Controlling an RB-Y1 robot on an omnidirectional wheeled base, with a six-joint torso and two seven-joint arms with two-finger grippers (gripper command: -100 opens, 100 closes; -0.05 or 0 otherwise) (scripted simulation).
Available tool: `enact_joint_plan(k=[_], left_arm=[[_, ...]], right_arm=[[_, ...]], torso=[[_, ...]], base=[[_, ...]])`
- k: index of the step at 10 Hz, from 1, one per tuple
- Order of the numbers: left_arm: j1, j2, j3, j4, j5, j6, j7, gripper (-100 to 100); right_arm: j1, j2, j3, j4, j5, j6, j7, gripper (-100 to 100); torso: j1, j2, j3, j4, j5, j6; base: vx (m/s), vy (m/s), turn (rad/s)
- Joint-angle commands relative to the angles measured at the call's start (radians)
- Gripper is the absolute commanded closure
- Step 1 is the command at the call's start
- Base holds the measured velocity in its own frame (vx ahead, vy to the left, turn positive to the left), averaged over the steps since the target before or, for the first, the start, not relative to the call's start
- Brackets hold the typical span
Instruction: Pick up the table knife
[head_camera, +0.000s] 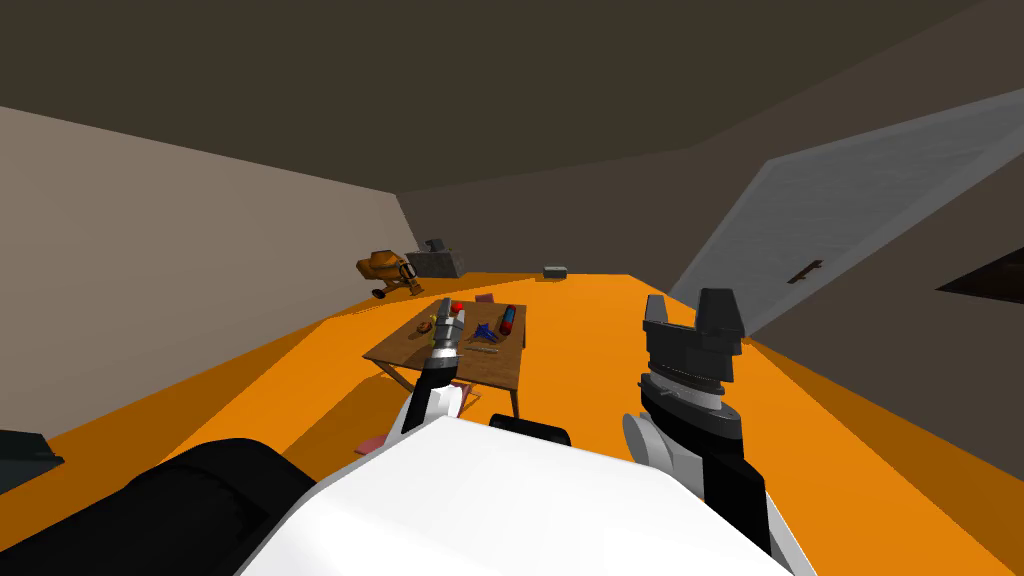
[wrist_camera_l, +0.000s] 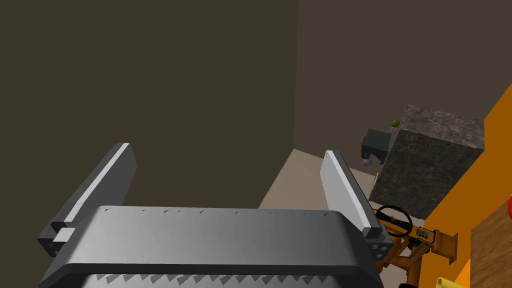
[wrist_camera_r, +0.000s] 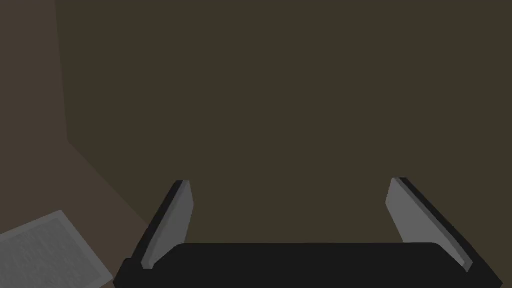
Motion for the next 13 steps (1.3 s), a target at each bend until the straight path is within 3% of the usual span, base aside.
enact_joint_plan(k=[1,7,12,13], left_arm=[[0.005,0.048,0.002,0.011,-0.005,0.006,0.004,-100],[0.035,0.203,0.014,0.083,-0.014,0.052,0.024,-100],[0.073,0.335,0.030,0.204,0.007,0.133,0.036,-100],[0.073,0.335,0.030,0.204,0.007,0.133,0.036,-100]], right_arm=[[0.000,0.000,0.000,0.000,0.000,0.000,0.000,0],[0.000,0.000,0.000,0.000,0.000,0.000,0.000,0],[0.000,0.000,0.000,0.000,0.000,0.000,0.000,0],[0.000,0.000,0.000,0.000,0.000,0.000,0.000,0]], torso=[[0.000,0.000,0.000,0.000,0.000,0.000],[-0.008,0.002,0.001,0.000,-0.002,0.000],[-0.011,-0.001,-0.001,0.000,-0.002,0.000],[-0.010,-0.002,-0.001,-0.001,-0.002,0.000]], base=[[-0.036,-0.042,-0.037],[-0.034,-0.113,-0.052],[0.026,-0.156,-0.091],[0.021,-0.099,0.031]])
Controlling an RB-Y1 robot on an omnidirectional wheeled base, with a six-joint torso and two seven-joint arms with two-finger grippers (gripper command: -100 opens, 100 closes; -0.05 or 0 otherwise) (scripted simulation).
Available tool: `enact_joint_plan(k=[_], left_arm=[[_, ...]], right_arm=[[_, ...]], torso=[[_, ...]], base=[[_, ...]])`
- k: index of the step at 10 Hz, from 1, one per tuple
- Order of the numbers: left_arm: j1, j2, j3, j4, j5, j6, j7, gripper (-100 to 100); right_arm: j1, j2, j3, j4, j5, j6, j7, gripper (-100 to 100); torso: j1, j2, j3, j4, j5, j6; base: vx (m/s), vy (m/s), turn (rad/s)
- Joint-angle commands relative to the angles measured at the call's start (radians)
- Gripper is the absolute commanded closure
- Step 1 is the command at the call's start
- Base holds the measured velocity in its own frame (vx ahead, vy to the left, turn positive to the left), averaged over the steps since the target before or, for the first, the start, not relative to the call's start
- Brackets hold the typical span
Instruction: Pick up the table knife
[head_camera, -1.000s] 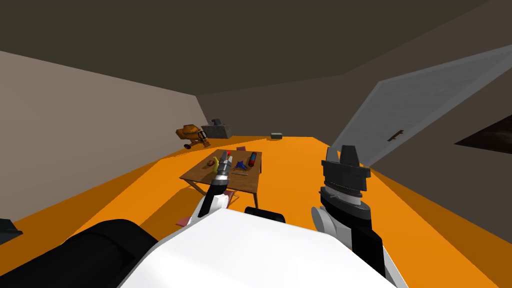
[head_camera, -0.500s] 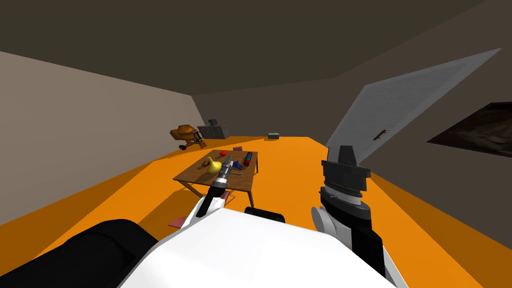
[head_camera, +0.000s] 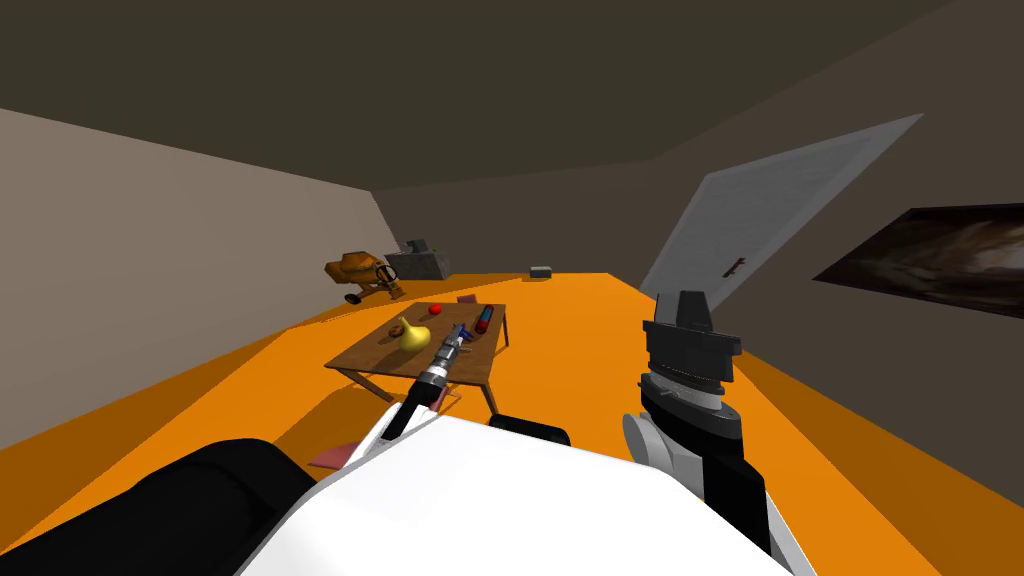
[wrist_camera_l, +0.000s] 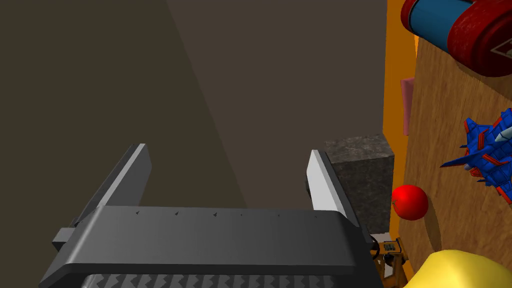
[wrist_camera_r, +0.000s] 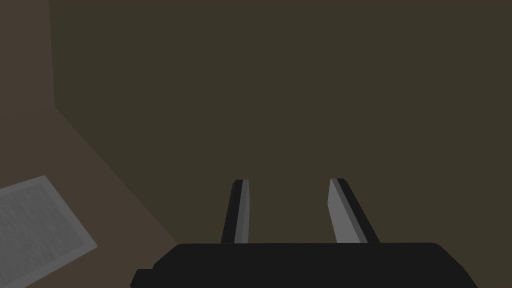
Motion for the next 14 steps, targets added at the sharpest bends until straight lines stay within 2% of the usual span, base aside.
enact_joint_plan(k=[1,4,5,7,8,10,11,12,13,14], left_arm=[[-0.003,0.030,0.005,0.035,0.010,0.040,0.001,-100],[0.023,0.104,0.016,0.127,0.051,0.113,-0.001,-100],[0.023,0.104,0.016,0.140,0.051,0.113,-0.001,-100],[0.040,0.152,0.024,0.217,0.088,0.165,-0.006,-100],[0.040,0.152,0.024,0.217,0.088,0.168,-0.006,-100],[0.058,0.199,0.031,0.284,0.133,0.228,-0.014,-100],[0.058,0.199,0.031,0.299,0.133,0.228,-0.014,-100],[0.066,0.221,0.035,0.325,0.158,0.259,-0.020,-100],[0.066,0.221,0.035,0.340,0.158,0.259,-0.020,-100],[0.074,0.242,0.038,0.381,0.185,0.291,-0.026,-100]], right_arm=[[0.000,0.000,0.000,0.000,0.000,0.000,0.000,0],[0.000,0.000,0.000,0.000,0.000,0.000,0.000,0],[0.000,0.000,0.000,0.000,0.000,0.000,0.000,0],[0.000,0.000,0.000,0.000,0.000,0.000,0.000,0],[0.000,0.000,0.000,0.000,0.000,0.000,0.000,0],[0.000,0.000,0.000,0.000,0.000,0.000,0.000,0],[0.000,0.000,0.000,0.000,0.000,0.000,0.000,0],[0.000,0.000,0.000,0.000,0.000,0.000,0.000,0],[0.000,0.000,0.000,0.000,0.000,0.000,0.000,0],[0.000,0.000,0.000,0.000,0.000,0.000,0.000,0]], torso=[[0.000,0.000,0.000,0.000,0.000,0.000],[-0.001,-0.002,-0.001,0.000,0.000,0.001],[-0.004,-0.006,-0.003,-0.001,-0.001,0.000],[0.001,-0.006,-0.004,-0.001,0.000,0.000],[0.002,-0.006,-0.004,-0.001,0.000,0.000],[0.004,-0.004,-0.003,-0.001,0.001,0.000],[0.004,-0.007,-0.004,-0.001,0.001,0.000],[0.004,-0.006,-0.004,-0.001,0.001,0.000],[0.004,-0.007,-0.004,-0.001,0.001,0.000],[0.005,-0.005,-0.003,-0.001,0.001,0.000]], base=[[0.015,-0.076,-0.004],[0.074,-0.140,-0.153],[0.140,-0.138,-0.012],[0.125,-0.093,-0.085],[0.095,-0.049,-0.044],[0.124,-0.054,-0.111],[0.128,-0.051,-0.017],[0.136,-0.048,-0.066],[0.094,-0.031,-0.033],[0.100,-0.021,-0.068]])
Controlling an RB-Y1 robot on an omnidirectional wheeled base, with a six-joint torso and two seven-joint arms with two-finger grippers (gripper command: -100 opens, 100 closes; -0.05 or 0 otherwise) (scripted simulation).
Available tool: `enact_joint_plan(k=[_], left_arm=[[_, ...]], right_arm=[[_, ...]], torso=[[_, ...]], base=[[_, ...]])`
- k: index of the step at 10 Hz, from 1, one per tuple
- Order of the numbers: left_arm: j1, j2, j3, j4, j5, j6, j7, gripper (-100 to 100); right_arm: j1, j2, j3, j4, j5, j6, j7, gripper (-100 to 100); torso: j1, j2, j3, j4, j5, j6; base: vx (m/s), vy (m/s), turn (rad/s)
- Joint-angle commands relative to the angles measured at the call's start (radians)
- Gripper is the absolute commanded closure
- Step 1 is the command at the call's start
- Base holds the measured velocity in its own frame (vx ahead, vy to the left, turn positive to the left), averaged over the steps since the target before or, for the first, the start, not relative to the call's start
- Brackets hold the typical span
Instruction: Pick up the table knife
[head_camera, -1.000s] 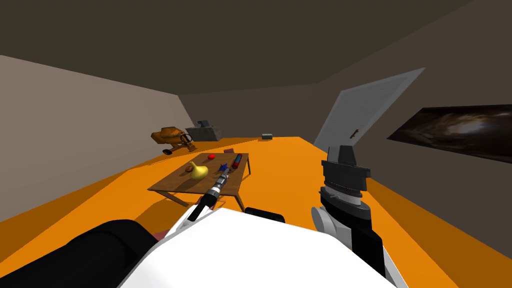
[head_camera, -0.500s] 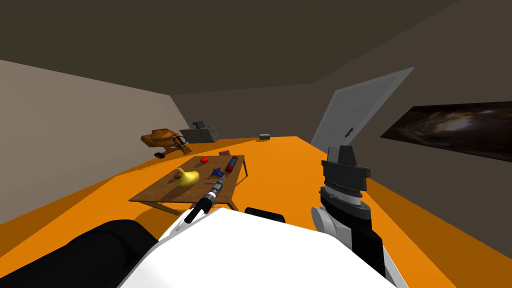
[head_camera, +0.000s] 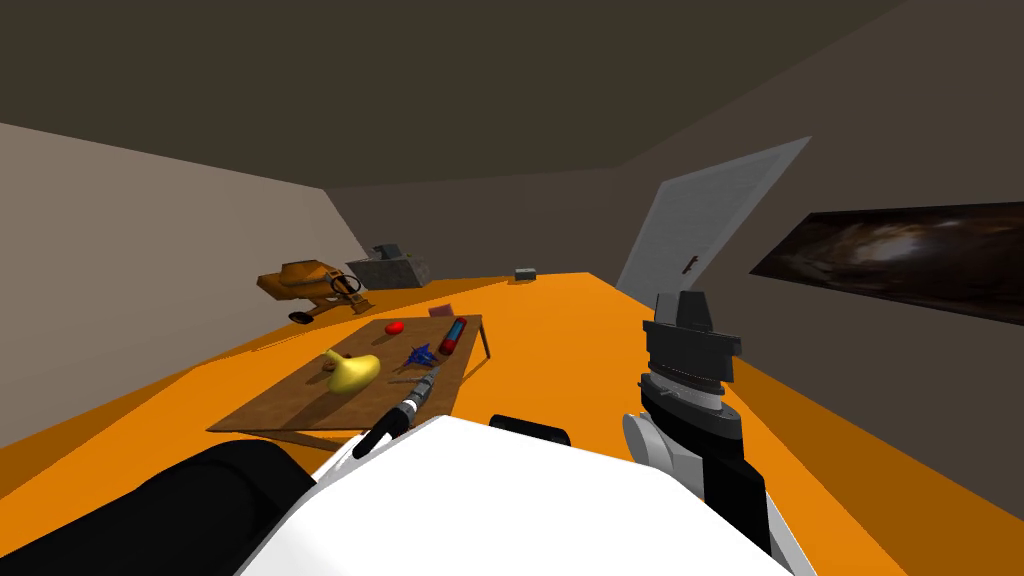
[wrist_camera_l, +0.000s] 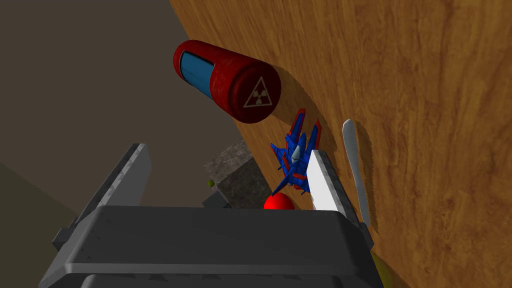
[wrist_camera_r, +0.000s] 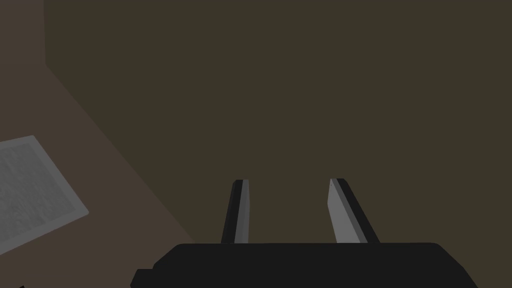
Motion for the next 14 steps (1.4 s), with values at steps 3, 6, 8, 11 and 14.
enact_joint_plan(k=[3,6,8,11,14], left_arm=[[0.020,0.055,0.011,0.103,0.074,0.088,-0.014,-100],[0.027,0.072,0.014,0.145,0.105,0.120,-0.022,-100],[0.034,0.089,0.018,0.182,0.136,0.152,-0.030,-100],[0.041,0.104,0.021,0.227,0.168,0.184,-0.039,-100],[0.054,0.129,0.027,0.304,0.231,0.245,-0.057,-100]], right_arm=[[0.000,0.000,0.000,0.000,0.000,0.000,0.000,0],[0.000,0.000,0.000,0.000,0.000,0.000,0.000,0],[0.000,0.000,0.000,0.000,0.000,0.000,0.000,0],[0.000,0.000,0.000,0.000,0.000,0.000,0.000,0],[0.000,0.000,0.000,0.000,0.000,0.000,0.000,0]], torso=[[-0.001,-0.002,-0.001,0.000,0.000,0.000],[0.001,-0.001,0.000,0.000,0.000,0.000],[0.001,0.003,0.001,0.000,0.000,0.000],[0.003,-0.001,-0.001,0.000,0.001,0.000],[0.003,-0.004,-0.002,-0.001,0.001,0.000]], base=[[0.143,-0.035,-0.071],[0.111,0.002,-0.043],[0.076,-0.005,-0.027],[0.116,0.014,-0.041],[0.150,0.027,-0.052]])
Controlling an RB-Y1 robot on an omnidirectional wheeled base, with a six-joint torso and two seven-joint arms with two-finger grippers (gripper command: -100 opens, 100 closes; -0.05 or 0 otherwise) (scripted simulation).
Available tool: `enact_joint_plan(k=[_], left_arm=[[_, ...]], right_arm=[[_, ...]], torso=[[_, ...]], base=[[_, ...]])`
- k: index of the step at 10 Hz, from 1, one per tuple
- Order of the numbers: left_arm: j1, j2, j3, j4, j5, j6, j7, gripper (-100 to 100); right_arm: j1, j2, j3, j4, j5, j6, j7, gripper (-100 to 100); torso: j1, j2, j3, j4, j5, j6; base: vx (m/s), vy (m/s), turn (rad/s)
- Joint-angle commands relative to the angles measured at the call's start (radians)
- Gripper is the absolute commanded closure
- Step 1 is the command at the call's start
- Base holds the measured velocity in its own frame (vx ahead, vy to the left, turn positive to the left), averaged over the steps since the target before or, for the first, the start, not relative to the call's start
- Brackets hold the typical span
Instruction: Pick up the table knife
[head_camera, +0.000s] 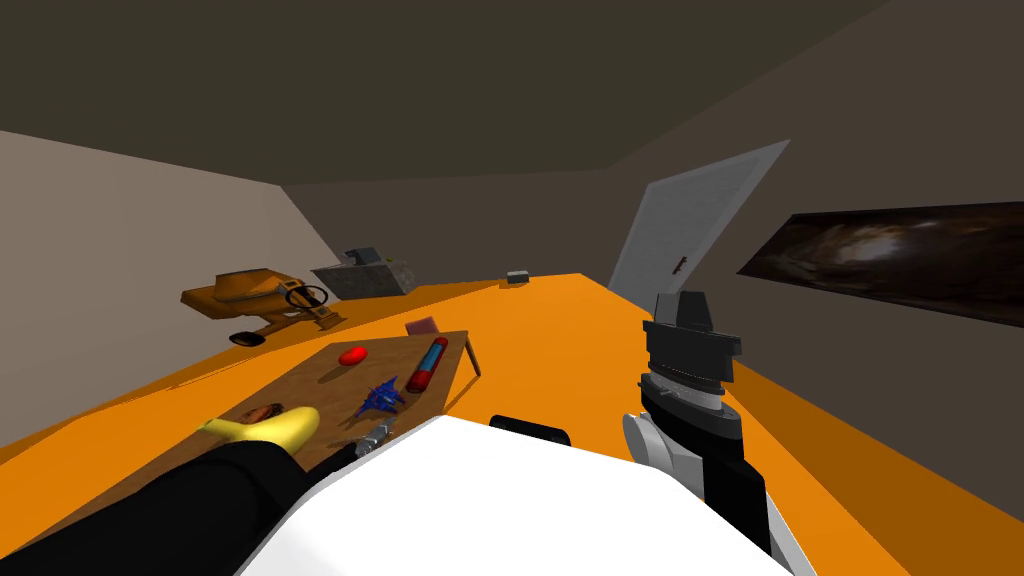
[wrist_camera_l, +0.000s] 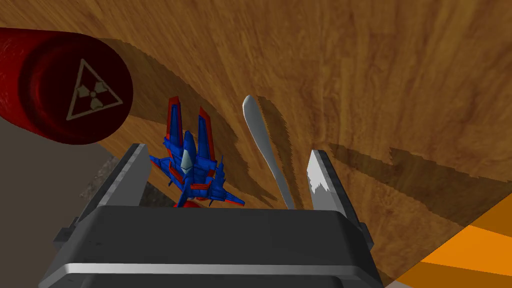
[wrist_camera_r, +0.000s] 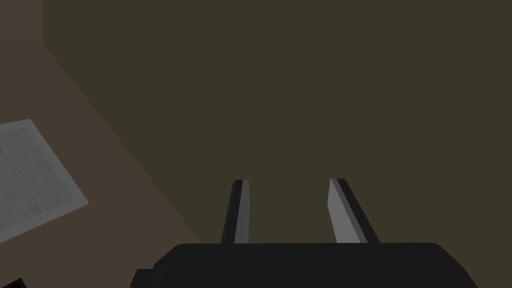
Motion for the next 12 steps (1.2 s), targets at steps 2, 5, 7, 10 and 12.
enact_joint_plan(k=[2,5,7,10,12], left_arm=[[0.001,0.003,0.004,0.052,0.030,0.037,-0.013,-100],[0.011,0.020,0.009,0.120,0.090,0.091,-0.031,-100],[0.015,0.026,0.011,0.151,0.119,0.116,-0.040,-100],[0.025,0.040,0.017,0.229,0.193,0.178,-0.063,-100],[0.030,0.045,0.020,0.266,0.231,0.209,-0.075,-100]], right_arm=[[0.000,0.000,0.000,0.000,0.000,0.000,0.000,0],[0.000,0.000,0.000,0.000,0.000,0.000,0.000,0],[0.000,0.000,0.000,0.000,0.000,0.000,0.000,0],[0.000,0.000,0.000,0.000,0.000,0.000,0.000,0],[0.000,0.000,0.000,0.000,0.000,0.000,0.000,0]], torso=[[0.000,0.001,0.001,0.000,0.000,0.000],[0.000,0.002,0.001,0.000,0.000,0.000],[0.001,0.002,0.001,0.001,0.000,0.000],[0.002,0.003,0.002,0.001,0.000,0.000],[0.002,0.001,0.001,0.000,0.000,0.000]], base=[[0.109,0.029,-0.030],[0.122,0.041,-0.040],[0.110,0.044,-0.024],[0.119,0.062,-0.034],[0.142,0.074,-0.024]])
